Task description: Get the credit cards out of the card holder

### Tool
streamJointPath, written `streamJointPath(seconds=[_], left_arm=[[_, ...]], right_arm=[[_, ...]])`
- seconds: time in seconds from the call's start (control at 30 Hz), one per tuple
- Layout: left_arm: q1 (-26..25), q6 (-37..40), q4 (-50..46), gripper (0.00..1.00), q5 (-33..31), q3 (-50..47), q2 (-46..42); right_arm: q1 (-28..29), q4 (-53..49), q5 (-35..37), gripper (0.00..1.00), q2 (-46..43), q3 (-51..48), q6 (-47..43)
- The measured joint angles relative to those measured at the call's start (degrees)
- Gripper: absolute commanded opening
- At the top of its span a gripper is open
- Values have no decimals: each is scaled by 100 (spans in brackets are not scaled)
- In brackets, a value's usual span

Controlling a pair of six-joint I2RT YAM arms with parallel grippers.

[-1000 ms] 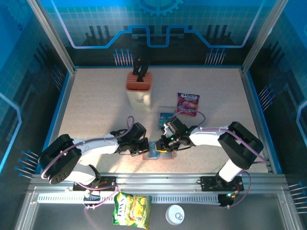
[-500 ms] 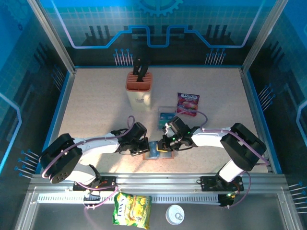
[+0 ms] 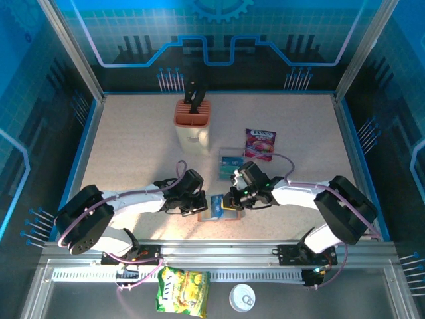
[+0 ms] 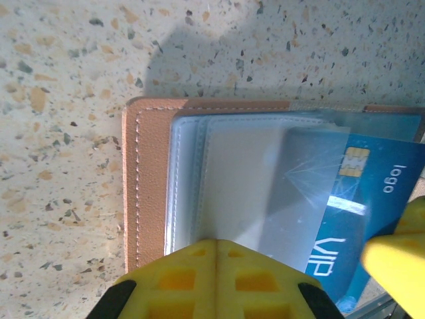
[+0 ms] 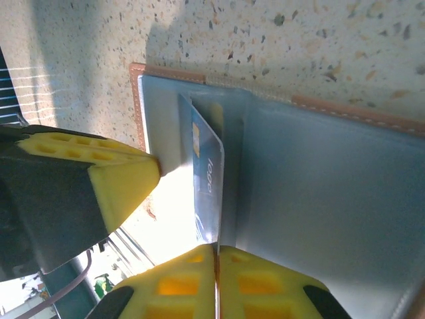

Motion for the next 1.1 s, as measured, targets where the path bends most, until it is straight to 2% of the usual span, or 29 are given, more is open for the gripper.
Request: streamJointPath(seconds=[0.43, 0.7, 0.83, 1.1], left_arm=[[0, 0, -76, 8, -46, 20, -39], [0, 44, -341, 15, -177, 168, -341], [0, 70, -343, 19, -238, 177, -507], [2, 153, -391, 25, -407, 177, -852]], right_arm=[[-114, -765, 155, 0, -638, 9, -431], [-201, -1510, 275, 1, -922, 481, -1075], [-221, -2262, 444, 0, -962, 1056, -2100], [-105, -3825, 1281, 0, -957, 2105, -4612]])
